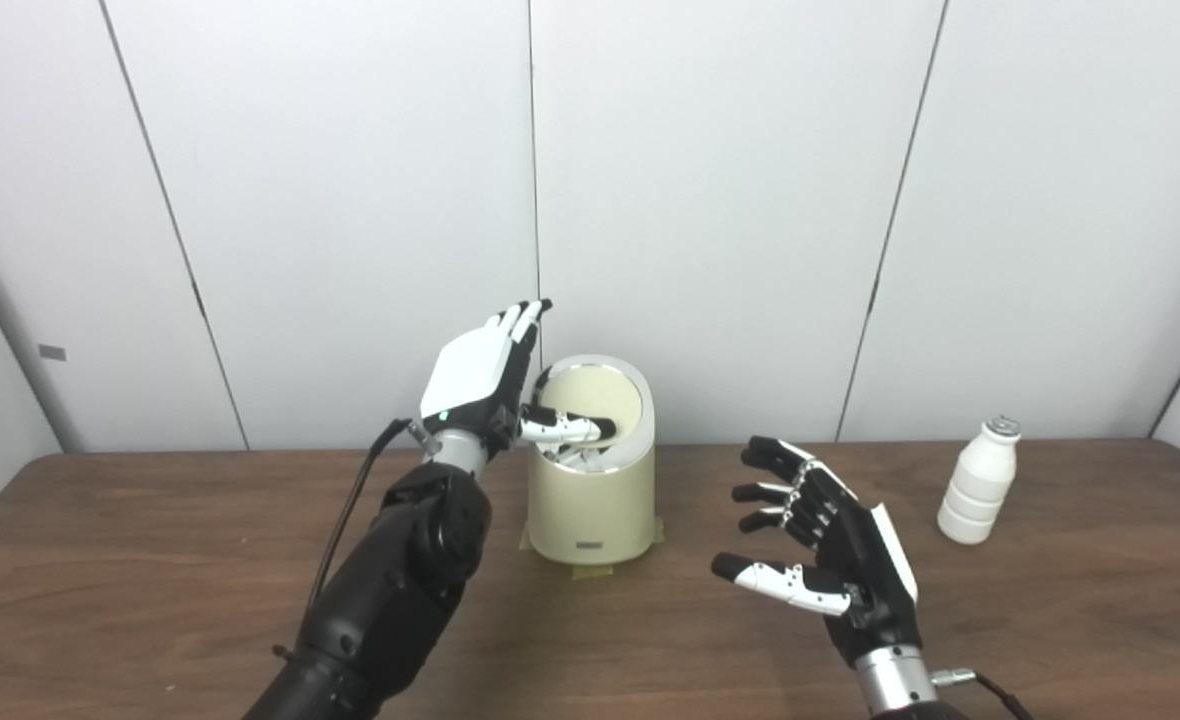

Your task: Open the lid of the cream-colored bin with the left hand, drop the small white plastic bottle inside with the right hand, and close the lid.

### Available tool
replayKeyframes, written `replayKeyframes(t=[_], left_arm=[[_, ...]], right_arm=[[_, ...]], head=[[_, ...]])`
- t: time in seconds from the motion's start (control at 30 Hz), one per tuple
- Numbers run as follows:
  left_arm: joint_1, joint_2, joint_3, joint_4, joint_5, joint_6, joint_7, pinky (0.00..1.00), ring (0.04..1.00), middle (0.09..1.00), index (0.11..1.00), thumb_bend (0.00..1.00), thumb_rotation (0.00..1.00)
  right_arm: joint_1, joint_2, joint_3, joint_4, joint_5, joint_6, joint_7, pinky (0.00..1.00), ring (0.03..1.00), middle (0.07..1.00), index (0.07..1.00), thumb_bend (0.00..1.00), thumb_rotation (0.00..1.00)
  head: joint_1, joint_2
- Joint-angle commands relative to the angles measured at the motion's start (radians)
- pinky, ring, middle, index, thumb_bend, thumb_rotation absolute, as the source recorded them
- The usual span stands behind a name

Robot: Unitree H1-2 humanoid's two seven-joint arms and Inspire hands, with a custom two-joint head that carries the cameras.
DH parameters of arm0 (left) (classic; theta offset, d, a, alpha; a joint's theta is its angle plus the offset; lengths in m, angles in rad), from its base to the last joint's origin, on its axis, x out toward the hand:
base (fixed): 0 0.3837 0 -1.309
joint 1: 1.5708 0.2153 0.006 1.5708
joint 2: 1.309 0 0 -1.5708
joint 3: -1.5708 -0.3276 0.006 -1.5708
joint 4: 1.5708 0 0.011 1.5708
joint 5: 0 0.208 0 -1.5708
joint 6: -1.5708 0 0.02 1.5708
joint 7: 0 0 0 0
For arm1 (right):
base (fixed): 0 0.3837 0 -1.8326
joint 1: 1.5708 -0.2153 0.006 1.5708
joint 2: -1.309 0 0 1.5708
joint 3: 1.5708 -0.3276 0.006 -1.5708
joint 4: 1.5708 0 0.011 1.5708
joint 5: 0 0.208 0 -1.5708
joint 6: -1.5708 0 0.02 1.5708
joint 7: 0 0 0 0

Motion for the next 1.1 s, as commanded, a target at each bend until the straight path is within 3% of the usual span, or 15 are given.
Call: replayKeyframes(t=[0.0,0.17,0.33,0.43,0.53,0.7,0.77,0.87,1.07], left_arm=[[-0.051,0.032,-0.029,-0.021,0.074,0.072,-0.058,0.86,0.987,1.0,1.0,0.76,0.0],[-0.06,0.058,-0.093,-0.049,0.146,0.149,-0.166,0.69,0.892,0.953,0.971,0.8,0.0],[-0.047,0.056,-0.086,-0.058,0.161,0.147,-0.155,0.63,0.867,0.936,0.962,0.81,0.0],[-0.032,0.037,-0.033,-0.083,0.119,0.123,-0.098,0.68,0.893,0.953,0.979,0.8,0.02],[-0.014,0.011,0.037,-0.103,0.065,0.065,-0.011,0.71,0.89,0.945,0.967,0.78,0.13],[0.034,-0.031,0.179,-0.177,-0.091,-0.093,0.097,0.68,0.89,0.937,0.944,0.72,0.26],[0.067,-0.051,0.249,-0.231,-0.185,-0.146,0.11,0.74,0.922,0.958,0.939,0.69,0.27],[0.118,-0.065,0.319,-0.303,-0.286,-0.186,0.096,0.74,0.87,0.887,0.904,0.69,0.26],[0.283,-0.07,0.408,-0.481,-0.473,-0.148,0.017,0.7,0.826,0.843,0.864,0.67,0.29]], right_arm=[[-0.033,-0.002,-0.003,-0.029,0.002,-0.018,-0.003,0.51,0.654,0.78,0.756,0.76,0.13],[-0.037,-0.006,-0.006,-0.021,-0.015,-0.023,-0.01,0.5,0.638,0.776,0.759,0.77,0.15],[-0.038,-0.007,-0.006,-0.018,-0.022,-0.032,-0.016,0.5,0.623,0.762,0.753,0.77,0.14],[-0.038,-0.005,-0.006,-0.02,-0.014,-0.027,-0.014,0.5,0.628,0.765,0.754,0.77,0.13],[-0.041,-0.006,-0.008,-0.004,-0.002,-0.037,-0.01,0.5,0.637,0.774,0.753,0.78,0.14],[-0.042,-0.007,-0.009,0.007,-0.005,-0.042,-0.014,0.5,0.638,0.775,0.751,0.78,0.16],[-0.043,-0.007,-0.01,0.006,-0.007,-0.039,-0.015,0.51,0.644,0.775,0.753,0.78,0.16],[-0.044,-0.008,-0.01,0.006,-0.012,-0.039,-0.016,0.51,0.648,0.775,0.755,0.78,0.17],[-0.045,-0.009,-0.013,-0.001,-0.015,-0.031,-0.019,0.51,0.643,0.775,0.758,0.77,0.17]], head=[[0.001,0.003],[0.002,0.004],[0.004,-0.001],[0.007,-0.003],[0.008,-0.004],[0.011,-0.007],[0.011,-0.008],[0.012,-0.009],[0.016,-0.007]])
